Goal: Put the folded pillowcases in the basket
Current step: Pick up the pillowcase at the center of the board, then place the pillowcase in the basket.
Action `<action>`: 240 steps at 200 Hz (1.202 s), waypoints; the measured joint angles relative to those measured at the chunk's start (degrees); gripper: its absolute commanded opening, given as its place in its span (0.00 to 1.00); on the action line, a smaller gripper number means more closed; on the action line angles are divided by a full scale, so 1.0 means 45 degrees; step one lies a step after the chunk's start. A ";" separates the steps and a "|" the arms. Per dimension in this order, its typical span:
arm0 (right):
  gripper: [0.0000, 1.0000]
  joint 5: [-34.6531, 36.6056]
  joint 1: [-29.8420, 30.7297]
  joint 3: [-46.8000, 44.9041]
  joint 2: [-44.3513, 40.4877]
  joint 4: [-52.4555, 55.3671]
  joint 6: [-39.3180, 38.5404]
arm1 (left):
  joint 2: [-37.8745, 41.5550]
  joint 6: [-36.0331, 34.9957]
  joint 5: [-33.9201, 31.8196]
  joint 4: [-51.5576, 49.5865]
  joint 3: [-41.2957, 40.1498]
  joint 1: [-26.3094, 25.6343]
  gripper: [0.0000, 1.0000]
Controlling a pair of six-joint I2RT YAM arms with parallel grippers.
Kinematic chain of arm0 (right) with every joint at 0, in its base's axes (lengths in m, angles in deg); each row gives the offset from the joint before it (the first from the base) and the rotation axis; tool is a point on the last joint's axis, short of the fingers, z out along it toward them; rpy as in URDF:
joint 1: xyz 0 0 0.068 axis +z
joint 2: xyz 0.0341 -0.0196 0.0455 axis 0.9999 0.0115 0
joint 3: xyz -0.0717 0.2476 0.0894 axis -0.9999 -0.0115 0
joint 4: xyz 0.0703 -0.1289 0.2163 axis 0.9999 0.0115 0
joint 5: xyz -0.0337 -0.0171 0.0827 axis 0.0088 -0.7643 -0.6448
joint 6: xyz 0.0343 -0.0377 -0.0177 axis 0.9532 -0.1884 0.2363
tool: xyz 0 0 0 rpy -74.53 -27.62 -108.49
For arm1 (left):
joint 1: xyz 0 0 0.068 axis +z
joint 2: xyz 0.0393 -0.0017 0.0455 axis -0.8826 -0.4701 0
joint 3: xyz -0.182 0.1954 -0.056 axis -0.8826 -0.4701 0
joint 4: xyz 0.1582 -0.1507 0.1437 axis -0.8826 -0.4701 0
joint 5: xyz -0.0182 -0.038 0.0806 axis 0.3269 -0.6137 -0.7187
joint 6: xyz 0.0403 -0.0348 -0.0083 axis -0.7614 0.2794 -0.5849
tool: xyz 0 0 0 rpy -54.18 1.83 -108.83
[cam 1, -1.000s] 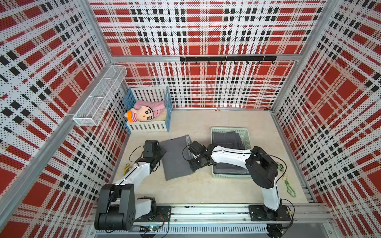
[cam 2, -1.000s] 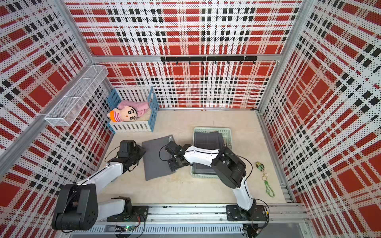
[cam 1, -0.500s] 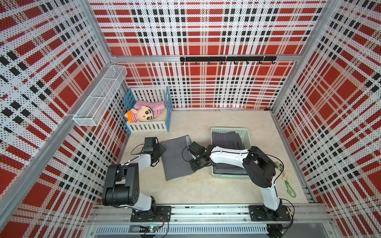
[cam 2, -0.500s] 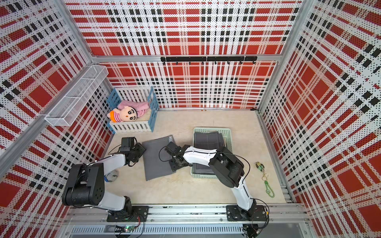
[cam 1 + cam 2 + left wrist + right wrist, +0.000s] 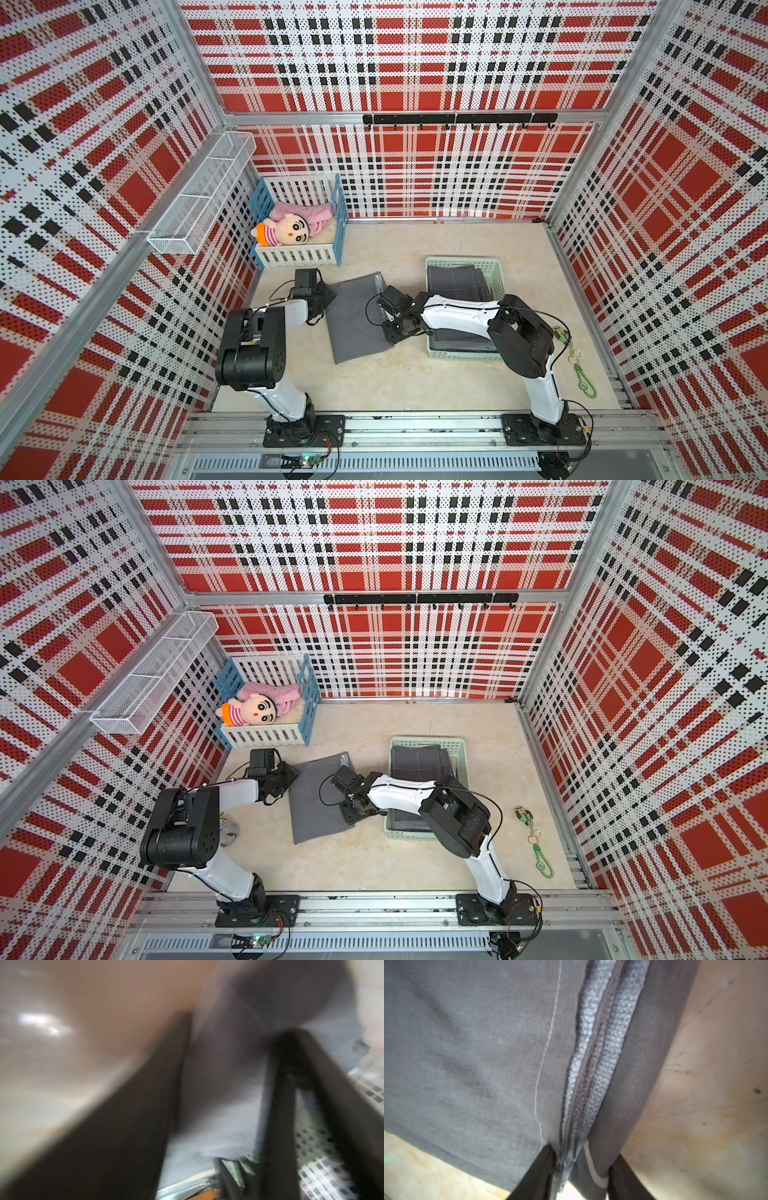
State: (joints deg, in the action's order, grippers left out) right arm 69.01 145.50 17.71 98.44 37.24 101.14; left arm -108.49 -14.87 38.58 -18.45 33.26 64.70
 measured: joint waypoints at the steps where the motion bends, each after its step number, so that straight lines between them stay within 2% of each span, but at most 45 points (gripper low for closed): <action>1: 0.26 0.0000 0.0000 0.0000 0.0000 -0.0010 0.0005 | -0.0015 -0.0058 -0.0010 0.0024 0.0000 0.0000 0.15; 13: 0.16 -0.0058 0.0005 -0.0029 0.0000 -0.0073 -0.0019 | -0.0170 -0.0024 -0.0024 0.0034 0.0063 -0.0068 0.00; 33: 0.00 -0.0146 0.0019 -0.0058 0.0000 -0.0223 -0.0005 | -0.0219 -0.0155 -0.0092 0.0068 0.0073 -0.0243 0.00; 70: 0.00 0.0131 0.0112 -0.0316 -0.0316 -0.0243 0.0034 | 0.0369 -0.0170 -0.0748 -0.0534 0.0063 -0.0782 0.00; 109: 0.00 0.0845 0.0267 -0.0583 -0.1715 -0.0053 0.0029 | 0.3089 -0.0151 -0.1608 -0.1647 0.0214 -0.2025 0.00; 160: 0.00 0.2448 0.0316 -0.0559 -0.4595 0.0675 0.0029 | 0.4653 -0.0029 -0.2467 -0.3050 0.2341 -0.3696 0.00; 200: 0.00 0.4124 -0.0253 -0.1156 -0.7193 0.2113 0.0549 | 0.4541 0.0355 -0.3016 -0.3536 0.4284 -0.5804 0.00; 240: 0.00 0.5042 -0.2817 -0.3721 -1.1006 0.3536 0.1394 | 0.2433 0.0709 -0.3337 -0.3167 0.6737 -0.8427 0.00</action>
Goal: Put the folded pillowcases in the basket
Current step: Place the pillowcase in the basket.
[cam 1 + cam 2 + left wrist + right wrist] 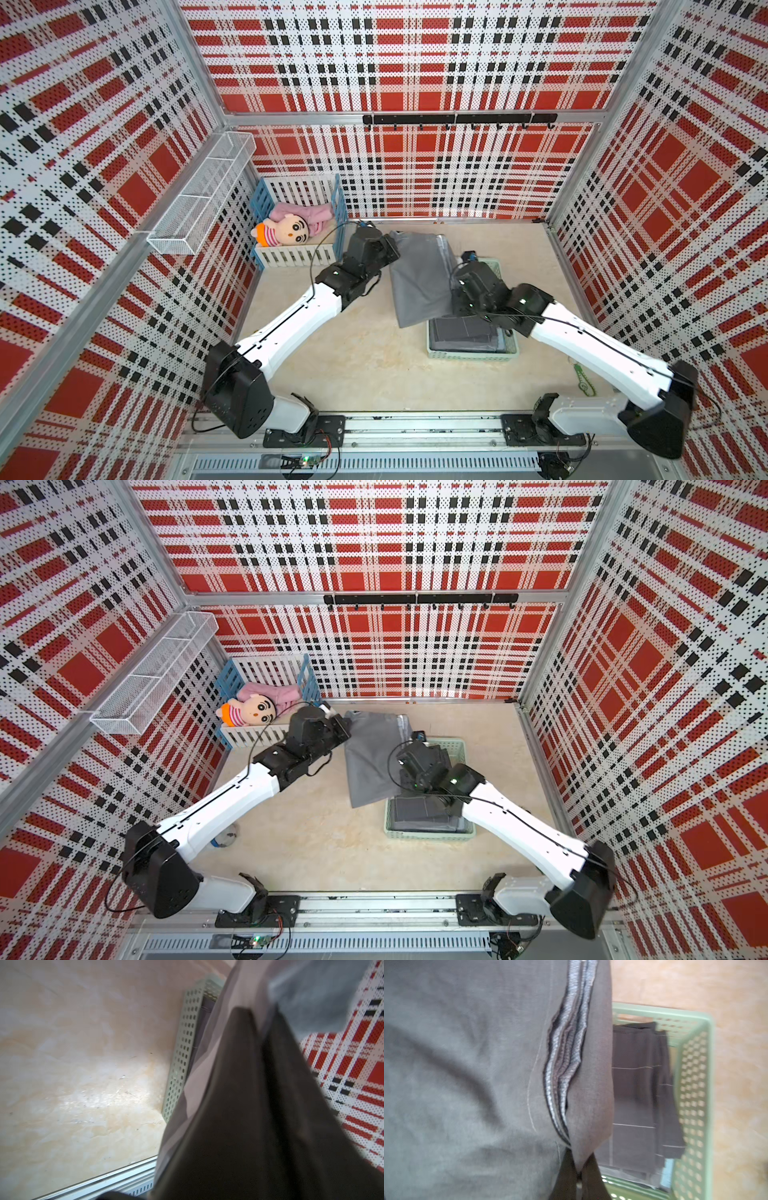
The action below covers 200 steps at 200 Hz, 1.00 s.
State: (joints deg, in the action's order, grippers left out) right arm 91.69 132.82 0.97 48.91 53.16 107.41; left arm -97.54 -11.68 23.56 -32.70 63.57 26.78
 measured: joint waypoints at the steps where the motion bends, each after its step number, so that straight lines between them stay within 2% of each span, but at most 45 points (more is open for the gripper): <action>1: 0.00 0.0024 -0.0053 -0.0044 -0.0068 0.0015 0.0019 | -0.0063 0.0015 0.0005 0.0015 0.0039 -0.0039 0.00; 23: 0.00 0.0243 -0.1200 -0.1146 -0.1559 0.0748 0.0291 | -0.1627 0.0185 0.0044 0.0389 0.0826 -0.0996 0.00; 51: 0.00 0.0107 -0.2399 -0.2307 -0.2535 0.0971 0.0291 | -0.3453 0.0287 0.0291 0.0845 0.1394 -0.1457 0.00; 123: 0.00 -0.1030 -0.2953 -0.5668 -0.1821 -0.0826 0.0534 | -0.7082 0.0238 0.1195 0.2040 0.1734 -0.1258 0.00; 127: 0.06 -0.1064 -0.2953 -0.5775 -0.1802 -0.0879 0.0549 | -0.7184 0.0228 0.1277 0.2074 0.1734 -0.1229 0.00; 136: 0.16 -0.1127 -0.2953 -0.5897 -0.1768 -0.0952 0.0631 | -0.7320 0.0243 0.1472 0.2220 0.1734 -0.1166 0.10; 149: 0.41 -0.1161 -0.2953 -0.5897 -0.1787 -0.0996 0.0806 | -0.7266 0.0126 0.1603 0.2390 0.1734 -0.1137 0.32; 155: 0.44 -0.1137 -0.2953 -0.5877 -0.1826 -0.0976 0.0801 | -0.7213 0.0049 0.1651 0.2482 0.1734 -0.1127 0.41; 171: 0.50 -0.1049 -0.2958 -0.5751 -0.1948 -0.0840 0.0865 | -0.6975 0.0019 0.1661 0.2667 0.1724 -0.1112 0.57; 184: 0.59 -0.0889 -0.2958 -0.5440 -0.2030 -0.0651 0.0923 | -0.6552 -0.0185 0.1642 0.2628 0.1632 -0.1112 0.59; 200: 0.64 -0.0651 -0.2953 -0.4862 -0.2166 -0.0447 0.0928 | -0.5712 -0.0398 0.1613 0.2521 0.1399 -0.1117 0.59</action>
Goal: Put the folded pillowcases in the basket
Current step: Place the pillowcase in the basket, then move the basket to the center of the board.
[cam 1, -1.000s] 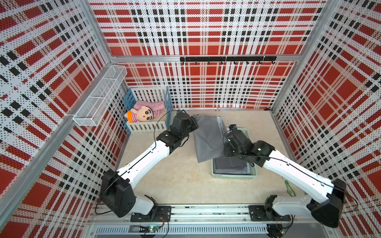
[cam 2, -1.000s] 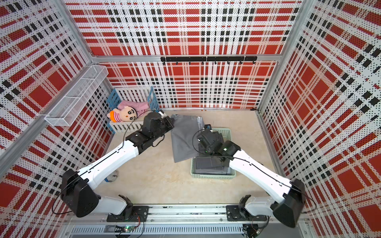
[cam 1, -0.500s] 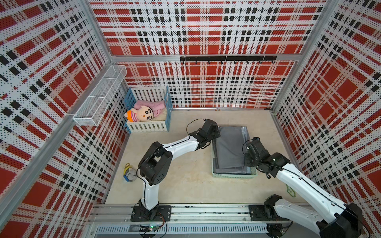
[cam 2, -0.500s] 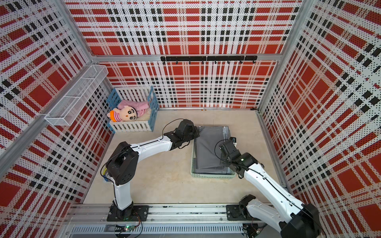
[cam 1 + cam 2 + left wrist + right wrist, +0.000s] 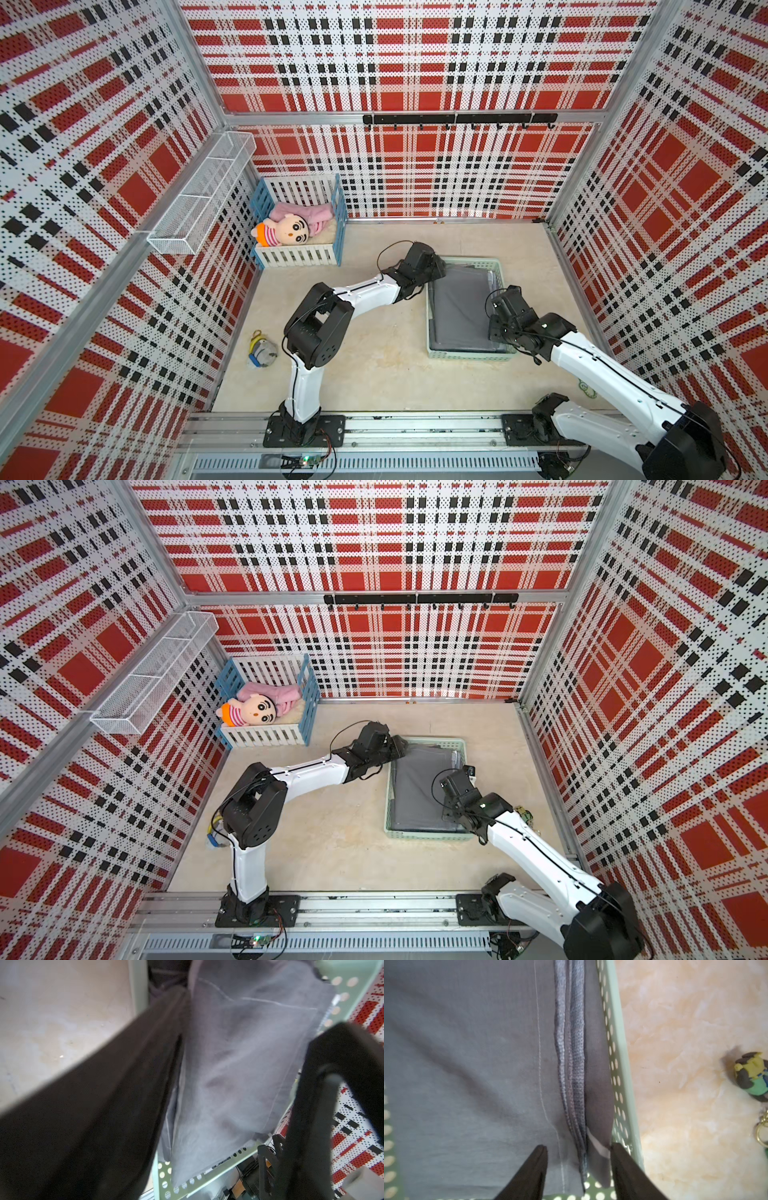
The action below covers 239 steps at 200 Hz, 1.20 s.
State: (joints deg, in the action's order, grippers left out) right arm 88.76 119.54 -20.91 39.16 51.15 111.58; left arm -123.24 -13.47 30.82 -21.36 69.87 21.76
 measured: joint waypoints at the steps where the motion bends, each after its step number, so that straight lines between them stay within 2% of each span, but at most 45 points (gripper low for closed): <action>1: 0.64 0.0005 -0.0005 0.0029 -0.0010 0.0010 0.0000 | 0.0053 -0.0010 0.0005 -0.0005 -0.0019 0.0000 0.59; 32: 0.66 0.0539 -0.0005 0.1044 -0.0452 0.0141 -0.0102 | 0.2341 -0.0505 -0.0010 -0.0068 -0.0787 -0.0063 0.58; 50: 0.67 0.0826 -0.0005 0.1496 -0.0510 0.0170 -0.0282 | 0.3031 -0.0899 -0.0117 -0.0588 -0.0763 -0.0233 0.57; 109: 0.67 0.1107 -0.0005 0.1953 0.0010 0.0155 -0.0685 | 0.2040 -0.1375 -0.1399 -0.3716 -0.1248 -0.1778 0.55; 152: 0.67 0.1088 -0.0005 0.2171 0.0146 0.0049 -0.0879 | 0.1982 -0.0923 -0.2521 -0.4673 -0.2006 -0.2841 0.54; 164: 0.67 0.1064 -0.0005 0.2171 0.0189 0.0039 -0.0918 | 0.1977 -0.0767 -0.2778 -0.4760 -0.2142 -0.3094 0.47; 187: 0.66 0.0981 -0.0005 0.2171 0.0194 -0.0044 -0.0942 | 0.1821 -0.0491 -0.3298 -0.4949 -0.2254 -0.3376 0.22; 209: 0.66 0.0913 -0.0005 0.2171 0.0194 -0.0087 -0.0971 | 0.1681 -0.0359 -0.3779 -0.5275 -0.2259 -0.3376 0.06; 221: 0.66 0.0899 -0.0005 0.2166 0.0194 -0.0121 -0.0971 | 0.1676 -0.0287 -0.4061 -0.5314 -0.2249 -0.3356 0.00; 239: 0.66 0.0899 -0.0005 0.2161 0.0194 -0.0160 -0.0971 | 0.1685 -0.0413 -0.4386 -0.5498 -0.2244 -0.3356 0.00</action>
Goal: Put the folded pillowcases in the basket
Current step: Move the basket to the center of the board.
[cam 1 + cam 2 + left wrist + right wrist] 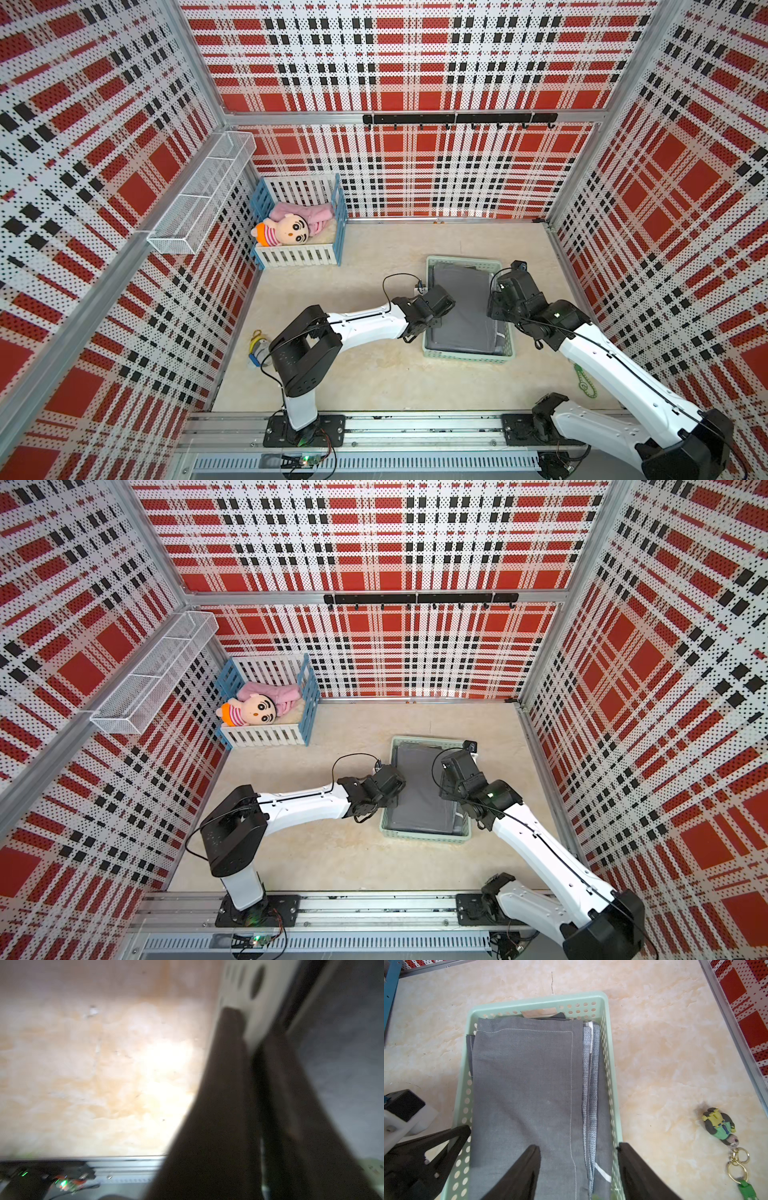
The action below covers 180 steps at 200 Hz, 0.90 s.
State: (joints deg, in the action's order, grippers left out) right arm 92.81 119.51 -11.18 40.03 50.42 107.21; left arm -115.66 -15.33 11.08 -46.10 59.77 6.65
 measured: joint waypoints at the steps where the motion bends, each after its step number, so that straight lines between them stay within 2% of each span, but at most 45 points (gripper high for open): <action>1: 0.66 0.0000 0.0000 0.0000 0.0000 0.0000 0.0000 | 0.0000 -0.0019 -0.0010 -0.0005 0.0000 0.0005 0.00; 40: 0.66 0.0019 0.0000 -0.0015 0.0029 -0.0121 -0.0039 | 0.0340 -0.0461 -0.0262 -0.0393 -0.0325 0.0534 0.00; 78: 0.66 0.0112 -0.0044 -0.0015 0.0520 -0.0393 -0.0209 | 0.1219 -0.1617 -0.0393 -0.0903 -0.1093 0.2312 0.00; 125: 0.66 0.0092 -0.0165 0.0277 0.1302 -0.0821 -0.0393 | 0.0947 -0.2987 -0.0903 -0.0957 -0.0913 0.4090 0.00; 180: 0.65 -0.0024 -0.0204 0.0495 0.1661 -0.1132 -0.0457 | 0.0520 -0.4313 -0.0850 0.0039 -0.0709 0.4464 0.00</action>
State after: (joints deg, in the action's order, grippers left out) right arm 92.70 118.60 -8.95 47.51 45.33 105.16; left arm -113.32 -34.74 7.26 -45.92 56.58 26.74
